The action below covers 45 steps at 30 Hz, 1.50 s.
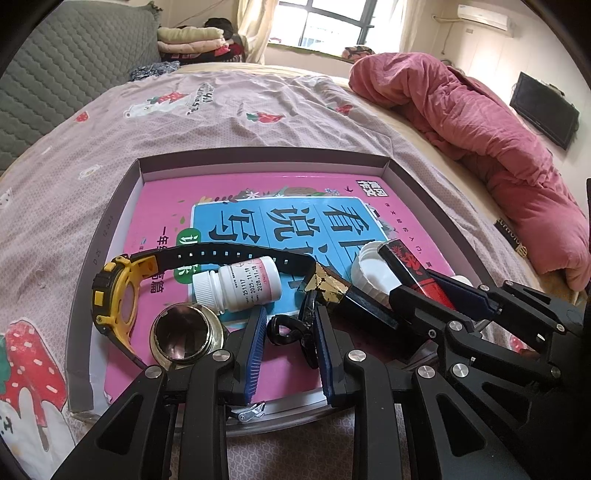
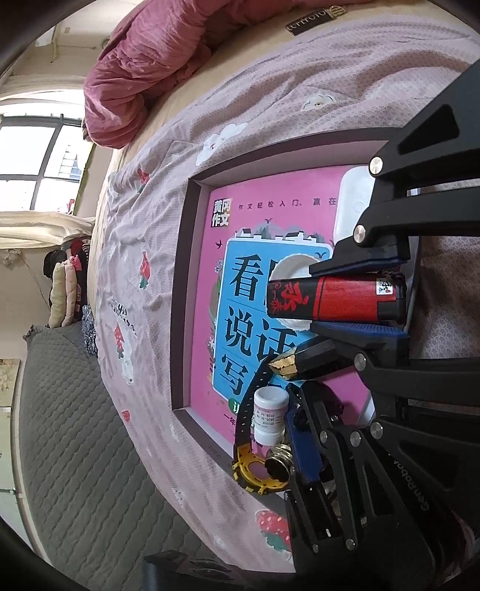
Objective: Organize rigid objects
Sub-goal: 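Lower the clip into the box with the left tool while the right tool lowers the lighter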
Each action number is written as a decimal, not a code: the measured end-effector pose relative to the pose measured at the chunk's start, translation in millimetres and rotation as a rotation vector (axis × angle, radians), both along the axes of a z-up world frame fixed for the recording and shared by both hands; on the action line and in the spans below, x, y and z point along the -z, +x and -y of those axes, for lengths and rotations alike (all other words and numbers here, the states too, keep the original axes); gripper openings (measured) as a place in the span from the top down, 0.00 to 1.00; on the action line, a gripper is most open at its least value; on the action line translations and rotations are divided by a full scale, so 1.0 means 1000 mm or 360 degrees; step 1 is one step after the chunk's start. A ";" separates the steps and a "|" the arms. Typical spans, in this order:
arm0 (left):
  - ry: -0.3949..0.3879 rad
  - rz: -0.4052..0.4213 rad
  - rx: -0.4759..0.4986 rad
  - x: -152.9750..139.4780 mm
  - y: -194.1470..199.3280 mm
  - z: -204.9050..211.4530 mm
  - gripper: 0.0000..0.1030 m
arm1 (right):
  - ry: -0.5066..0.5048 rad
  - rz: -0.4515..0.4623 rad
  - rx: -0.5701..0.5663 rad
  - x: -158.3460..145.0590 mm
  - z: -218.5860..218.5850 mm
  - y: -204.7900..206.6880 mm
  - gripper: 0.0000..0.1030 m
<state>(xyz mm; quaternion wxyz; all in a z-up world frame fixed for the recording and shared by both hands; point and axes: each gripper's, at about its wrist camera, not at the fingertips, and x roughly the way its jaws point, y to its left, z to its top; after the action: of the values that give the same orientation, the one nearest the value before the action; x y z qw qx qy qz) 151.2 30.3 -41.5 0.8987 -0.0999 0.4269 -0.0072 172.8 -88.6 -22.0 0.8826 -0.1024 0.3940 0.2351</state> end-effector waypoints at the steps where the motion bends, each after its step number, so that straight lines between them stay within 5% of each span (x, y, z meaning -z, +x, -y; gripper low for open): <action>1: 0.0001 0.0000 0.0000 0.000 0.000 0.000 0.75 | 0.0009 -0.0005 0.0002 0.000 0.001 0.000 0.77; 33: 0.0005 0.0032 -0.0041 0.001 0.001 -0.008 0.74 | 0.0014 -0.0015 0.0039 0.010 0.000 0.011 0.77; 45: 0.0019 0.0042 -0.0037 0.001 0.000 -0.008 0.66 | 0.0055 -0.0026 0.0062 0.010 0.002 0.013 0.77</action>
<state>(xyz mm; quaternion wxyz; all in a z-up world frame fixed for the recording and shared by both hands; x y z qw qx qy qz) 151.6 38.2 -43.0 0.9049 -0.0993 0.4138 0.0046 186.2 -90.6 -32.5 0.8854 -0.0774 0.3990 0.2256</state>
